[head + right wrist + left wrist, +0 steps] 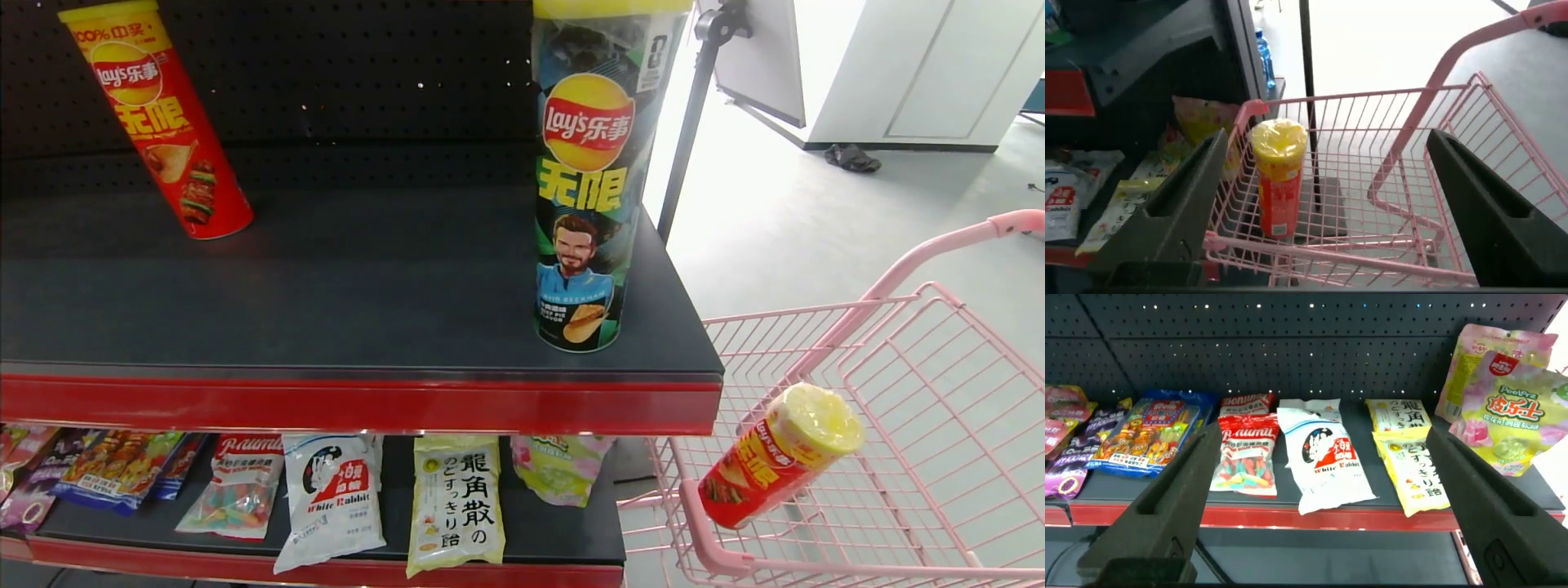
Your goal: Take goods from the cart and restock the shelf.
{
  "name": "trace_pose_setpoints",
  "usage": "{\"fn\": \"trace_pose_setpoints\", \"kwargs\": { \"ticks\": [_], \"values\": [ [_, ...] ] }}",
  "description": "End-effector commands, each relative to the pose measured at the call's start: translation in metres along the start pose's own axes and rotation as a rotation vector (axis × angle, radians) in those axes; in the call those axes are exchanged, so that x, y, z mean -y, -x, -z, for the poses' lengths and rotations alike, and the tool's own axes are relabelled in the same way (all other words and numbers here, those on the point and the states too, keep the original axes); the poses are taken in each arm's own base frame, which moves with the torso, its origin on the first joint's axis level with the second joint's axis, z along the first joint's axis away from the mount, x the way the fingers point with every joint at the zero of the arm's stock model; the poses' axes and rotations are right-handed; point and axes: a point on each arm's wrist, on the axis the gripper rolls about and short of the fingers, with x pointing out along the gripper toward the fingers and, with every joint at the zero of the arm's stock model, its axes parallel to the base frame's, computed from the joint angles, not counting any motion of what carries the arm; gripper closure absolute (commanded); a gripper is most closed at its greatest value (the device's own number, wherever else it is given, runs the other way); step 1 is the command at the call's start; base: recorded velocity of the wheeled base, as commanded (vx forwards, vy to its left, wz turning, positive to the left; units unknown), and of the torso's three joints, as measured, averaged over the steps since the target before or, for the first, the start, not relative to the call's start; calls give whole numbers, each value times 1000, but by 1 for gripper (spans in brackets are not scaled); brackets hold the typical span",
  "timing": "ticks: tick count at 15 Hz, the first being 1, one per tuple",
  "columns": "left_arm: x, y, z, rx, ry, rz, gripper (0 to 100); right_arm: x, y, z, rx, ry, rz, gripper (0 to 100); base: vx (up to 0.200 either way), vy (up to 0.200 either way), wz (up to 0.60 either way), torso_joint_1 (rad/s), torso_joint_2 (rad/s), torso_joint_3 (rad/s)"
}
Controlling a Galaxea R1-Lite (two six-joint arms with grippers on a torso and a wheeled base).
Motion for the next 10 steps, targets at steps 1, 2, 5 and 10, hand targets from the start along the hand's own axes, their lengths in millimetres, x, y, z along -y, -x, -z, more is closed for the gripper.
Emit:
{"fn": "trace_pose_setpoints", "kwargs": {
  "ticks": [1,2,5,10],
  "values": [
    [0,0,0,-1,0,-1,0,-4,-78,-3,-277,-42,-121,0,0,0,0,0,0,0],
    [0,0,0,-1,0,-2,0,-5,-87,9,-322,-45,-130,0,0,0,0,0,0,0],
    [0,0,0,-1,0,-1,0,-4,-131,57,-491,-110,-105,0,0,0,0,0,0,0],
    [0,0,0,-1,0,-1,0,7,-167,103,-681,-125,-33,0,0,0,0,0,0,0]
  ]
}}
